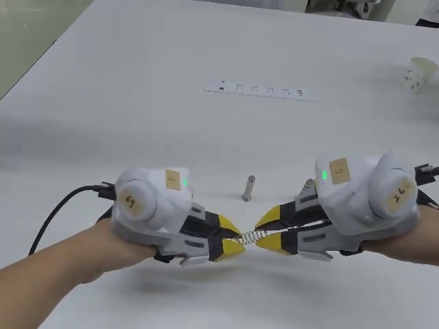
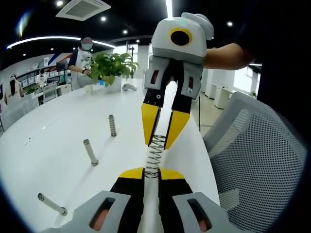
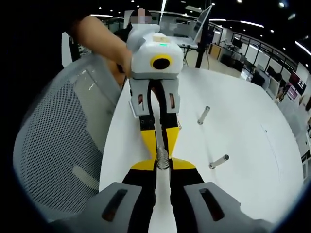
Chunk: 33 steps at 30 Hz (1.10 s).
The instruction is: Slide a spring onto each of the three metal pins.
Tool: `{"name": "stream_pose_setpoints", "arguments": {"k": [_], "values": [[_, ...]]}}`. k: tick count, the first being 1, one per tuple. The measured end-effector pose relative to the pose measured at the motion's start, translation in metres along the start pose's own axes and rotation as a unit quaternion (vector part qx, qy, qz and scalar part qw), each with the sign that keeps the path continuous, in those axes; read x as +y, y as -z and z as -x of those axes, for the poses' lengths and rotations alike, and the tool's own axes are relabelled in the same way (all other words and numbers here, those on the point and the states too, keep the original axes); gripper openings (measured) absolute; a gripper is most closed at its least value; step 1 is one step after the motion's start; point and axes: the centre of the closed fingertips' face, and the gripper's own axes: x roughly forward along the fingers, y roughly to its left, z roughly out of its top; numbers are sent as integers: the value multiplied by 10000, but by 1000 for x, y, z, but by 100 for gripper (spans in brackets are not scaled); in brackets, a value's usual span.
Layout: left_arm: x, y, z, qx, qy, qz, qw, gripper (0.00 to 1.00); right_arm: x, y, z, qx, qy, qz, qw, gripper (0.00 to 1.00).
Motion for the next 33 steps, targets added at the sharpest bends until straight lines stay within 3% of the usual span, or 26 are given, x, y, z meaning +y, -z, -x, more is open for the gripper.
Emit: {"name": "stream_pose_setpoints", "arguments": {"k": [5, 11, 14, 26, 33], "values": [[-1, 0, 0, 7, 11, 31, 10000, 2, 2, -9, 0, -308, 17, -99, 9995, 7], [-1, 1, -1, -17, 18, 55, 10000, 2, 3, -15, -1, -505, 78, -72, 9987, 7], [-6, -2, -4, -49, 87, 72, 9999, 2, 3, -25, -1, -825, 131, -216, 9963, 7], [-6, -5, -4, -71, 54, 140, 9999, 2, 4, -27, -3, -964, 288, -61, 9949, 6], [-5, -6, -4, -100, 60, 266, 9996, 2, 3, -28, -3, -836, 301, 90, 9960, 6]]}}
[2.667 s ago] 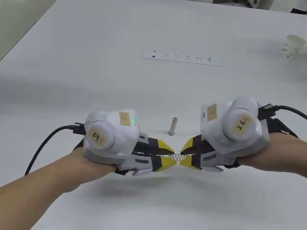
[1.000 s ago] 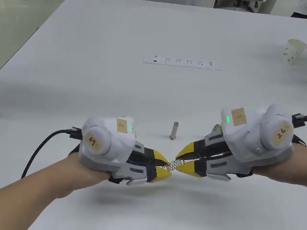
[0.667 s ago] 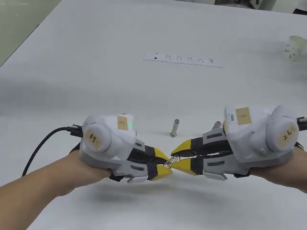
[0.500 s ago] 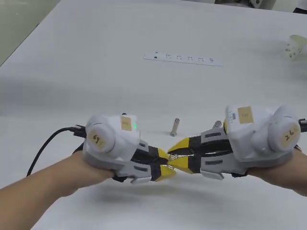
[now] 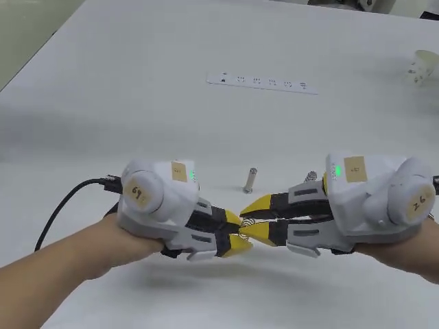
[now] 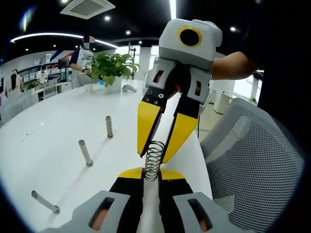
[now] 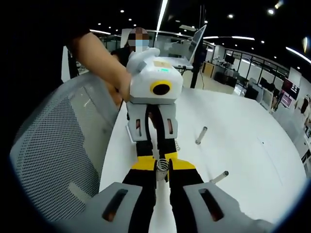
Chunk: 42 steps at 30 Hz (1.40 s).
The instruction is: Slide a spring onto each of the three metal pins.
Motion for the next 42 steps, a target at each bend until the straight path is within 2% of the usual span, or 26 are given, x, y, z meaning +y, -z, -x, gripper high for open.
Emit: {"name": "stream_pose_setpoints", "arguments": {"k": [6, 11, 19, 28, 37, 42], "values": [[1, 0, 0, -14, -3, 24, 10000, 6, 0, 2, -1, 134, 5, 174, 9998, 6], [2, -1, 1, -38, -50, 30, 10000, 12, -3, 2, 1, 147, 64, 166, 9997, 6], [8, -2, 6, -106, -178, 61, 9998, 16, -8, 5, 2, 210, 140, 177, 9995, 7], [15, 10, 21, -82, -373, 216, 9990, 24, -13, 6, -1, 267, 199, 213, 9992, 7], [24, 14, 37, -164, -606, 313, 9975, 33, -16, 8, 0, 304, 266, 221, 9989, 7], [23, 16, 44, -128, -620, 262, 9977, 39, -17, 10, 0, 327, 289, 214, 9988, 7]]}}
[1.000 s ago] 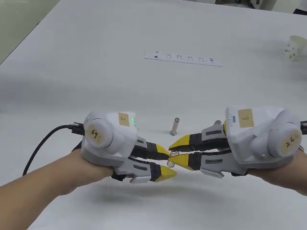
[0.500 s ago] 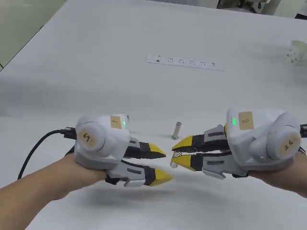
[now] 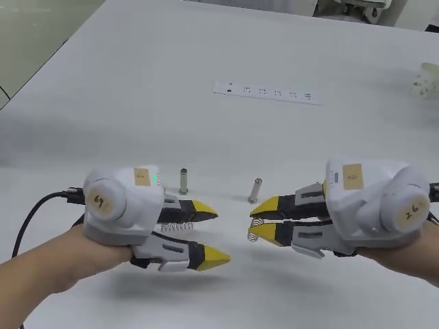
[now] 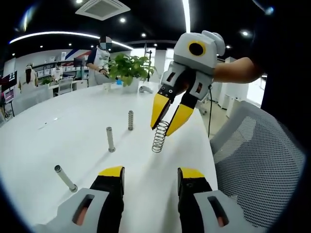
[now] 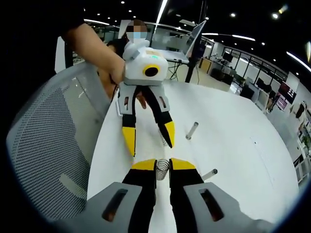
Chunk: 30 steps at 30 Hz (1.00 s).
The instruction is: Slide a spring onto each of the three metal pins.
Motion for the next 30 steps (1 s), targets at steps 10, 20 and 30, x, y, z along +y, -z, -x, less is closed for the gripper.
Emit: {"name": "stream_pose_setpoints", "arguments": {"k": [10, 20, 30], "values": [[13, -1, 26, -85, -200, 92, 9997, 54, -3, 2, 0, 11, 87, -8, 10000, 7], [27, 6, 51, -184, -524, 257, 9981, 70, -7, 5, 1, 30, 141, -42, 9999, 7], [36, 13, 64, -344, -820, 498, 9948, 93, -12, 6, 1, 39, 231, -79, 9997, 7]]}}
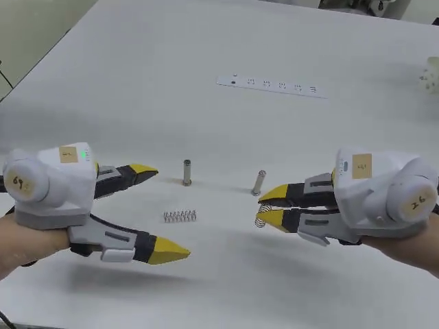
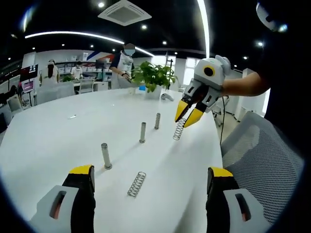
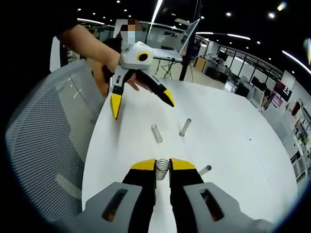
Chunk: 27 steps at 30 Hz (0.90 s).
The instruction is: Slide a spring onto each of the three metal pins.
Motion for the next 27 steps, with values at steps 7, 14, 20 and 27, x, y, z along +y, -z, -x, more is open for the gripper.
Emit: {"name": "stream_pose_setpoints", "arguments": {"k": [7, 14, 20, 27], "values": [[4, 2, 4, -25, -99, 86, 9999, 98, -7, 1, -2, 43, 41, -34, 10000, 7], [7, 4, 7, -46, -159, 135, 9998, 98, -17, 3, -2, 86, 92, -22, 9999, 7], [7, 4, 8, -83, -164, 169, 9997, 98, -37, -1, 0, 47, 279, -45, 9996, 7], [10, 6, 10, -93, -227, 180, 9995, 98, -66, -10, 0, 25, 540, 5, 9985, 7]]}}
